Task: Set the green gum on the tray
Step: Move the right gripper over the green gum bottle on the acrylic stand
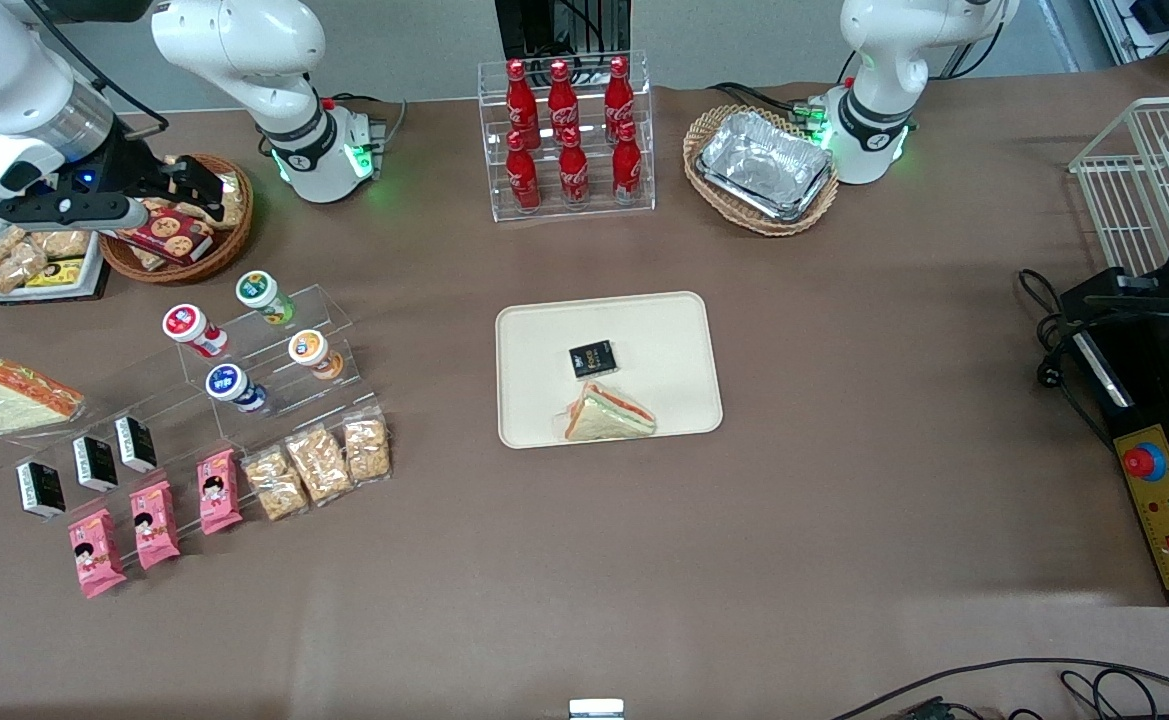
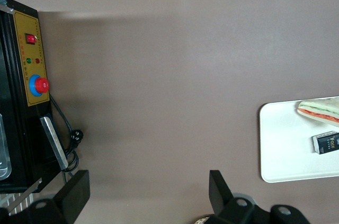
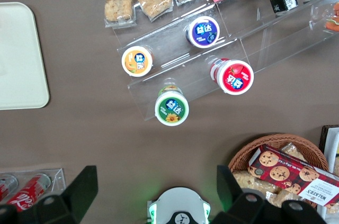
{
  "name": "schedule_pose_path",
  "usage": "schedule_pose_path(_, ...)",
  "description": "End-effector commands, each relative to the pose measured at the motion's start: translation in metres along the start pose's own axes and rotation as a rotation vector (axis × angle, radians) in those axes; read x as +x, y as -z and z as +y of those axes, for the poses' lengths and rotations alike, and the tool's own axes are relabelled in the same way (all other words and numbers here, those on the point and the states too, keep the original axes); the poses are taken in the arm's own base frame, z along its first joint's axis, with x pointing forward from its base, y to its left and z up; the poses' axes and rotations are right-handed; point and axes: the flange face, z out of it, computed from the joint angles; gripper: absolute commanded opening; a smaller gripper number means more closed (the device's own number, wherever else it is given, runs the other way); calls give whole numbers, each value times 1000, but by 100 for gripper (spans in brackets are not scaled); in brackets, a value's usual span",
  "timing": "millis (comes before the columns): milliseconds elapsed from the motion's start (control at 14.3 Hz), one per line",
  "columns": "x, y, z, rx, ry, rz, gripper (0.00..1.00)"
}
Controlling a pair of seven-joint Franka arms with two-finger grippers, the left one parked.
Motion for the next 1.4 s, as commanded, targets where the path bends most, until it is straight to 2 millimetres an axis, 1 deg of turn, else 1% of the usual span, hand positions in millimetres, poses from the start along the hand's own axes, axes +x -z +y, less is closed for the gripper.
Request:
schedule_pose_path(0, 2, -27, 3, 22, 23, 25, 100)
schedule_pose_path(279, 11, -87, 10, 34, 28, 43, 100)
schedule_pose_path(419, 12, -111, 12, 35, 27, 48, 100)
schedule_pose_path(698, 24, -142, 13, 41, 40, 8, 100)
schedule_pose_path(907, 22, -161, 14, 48, 32, 8, 100)
schedule_pose_path(1326, 25, -187, 15, 49, 28, -10, 99)
